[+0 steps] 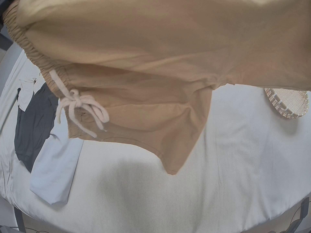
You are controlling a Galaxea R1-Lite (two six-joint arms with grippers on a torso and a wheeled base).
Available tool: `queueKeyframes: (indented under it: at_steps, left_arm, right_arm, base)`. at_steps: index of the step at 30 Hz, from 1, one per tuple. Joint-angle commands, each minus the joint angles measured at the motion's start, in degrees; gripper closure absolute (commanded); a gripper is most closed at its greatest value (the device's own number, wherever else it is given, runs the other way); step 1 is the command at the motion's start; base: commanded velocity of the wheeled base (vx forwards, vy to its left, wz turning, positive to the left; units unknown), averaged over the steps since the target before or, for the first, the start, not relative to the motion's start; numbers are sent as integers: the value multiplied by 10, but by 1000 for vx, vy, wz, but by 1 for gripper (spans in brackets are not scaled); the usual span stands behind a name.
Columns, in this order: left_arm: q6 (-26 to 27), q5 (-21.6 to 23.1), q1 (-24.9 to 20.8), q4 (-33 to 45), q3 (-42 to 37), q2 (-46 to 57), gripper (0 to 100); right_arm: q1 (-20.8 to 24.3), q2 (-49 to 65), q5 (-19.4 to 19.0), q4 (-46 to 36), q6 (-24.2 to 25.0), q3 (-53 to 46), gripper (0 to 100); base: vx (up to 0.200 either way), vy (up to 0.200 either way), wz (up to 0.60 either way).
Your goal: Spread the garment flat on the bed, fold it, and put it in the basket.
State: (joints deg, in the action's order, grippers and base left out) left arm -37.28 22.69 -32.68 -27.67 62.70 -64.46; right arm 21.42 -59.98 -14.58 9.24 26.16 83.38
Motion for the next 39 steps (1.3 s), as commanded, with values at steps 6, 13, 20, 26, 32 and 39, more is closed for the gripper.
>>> queueKeyframes:
  at_steps: [6, 13, 20, 26, 32, 39]
  left_arm:
    - [-6, -3, -2, 52, -6, 28, 100]
    - [-8, -38, 2, 145, -57, 87, 100]
    - [-8, -42, 24, 216, -45, 94, 100]
    - [-8, -39, 77, 204, -50, 53, 100]
    - [-38, -24, 95, 164, -50, 22, 100]
    - [-45, -20, 134, 75, -49, -50, 100]
  right_arm:
    - [-4, 7, -48, -127, -2, 111, 100]
    - [-3, 84, -48, -118, 2, -143, 100]
    - [-9, 84, -48, 31, 24, -298, 100]
    - [-25, 28, -48, 79, 56, -305, 100]
    - [-37, -35, -48, 141, 68, -313, 100]
    - [-45, -103, -48, 206, 68, -298, 100]
  base:
    - [0, 0, 0]
    - [0, 0, 0]
    - [0, 0, 0]
    - [0, 0, 0]
    - [0, 0, 0]
    - [0, 0, 0]
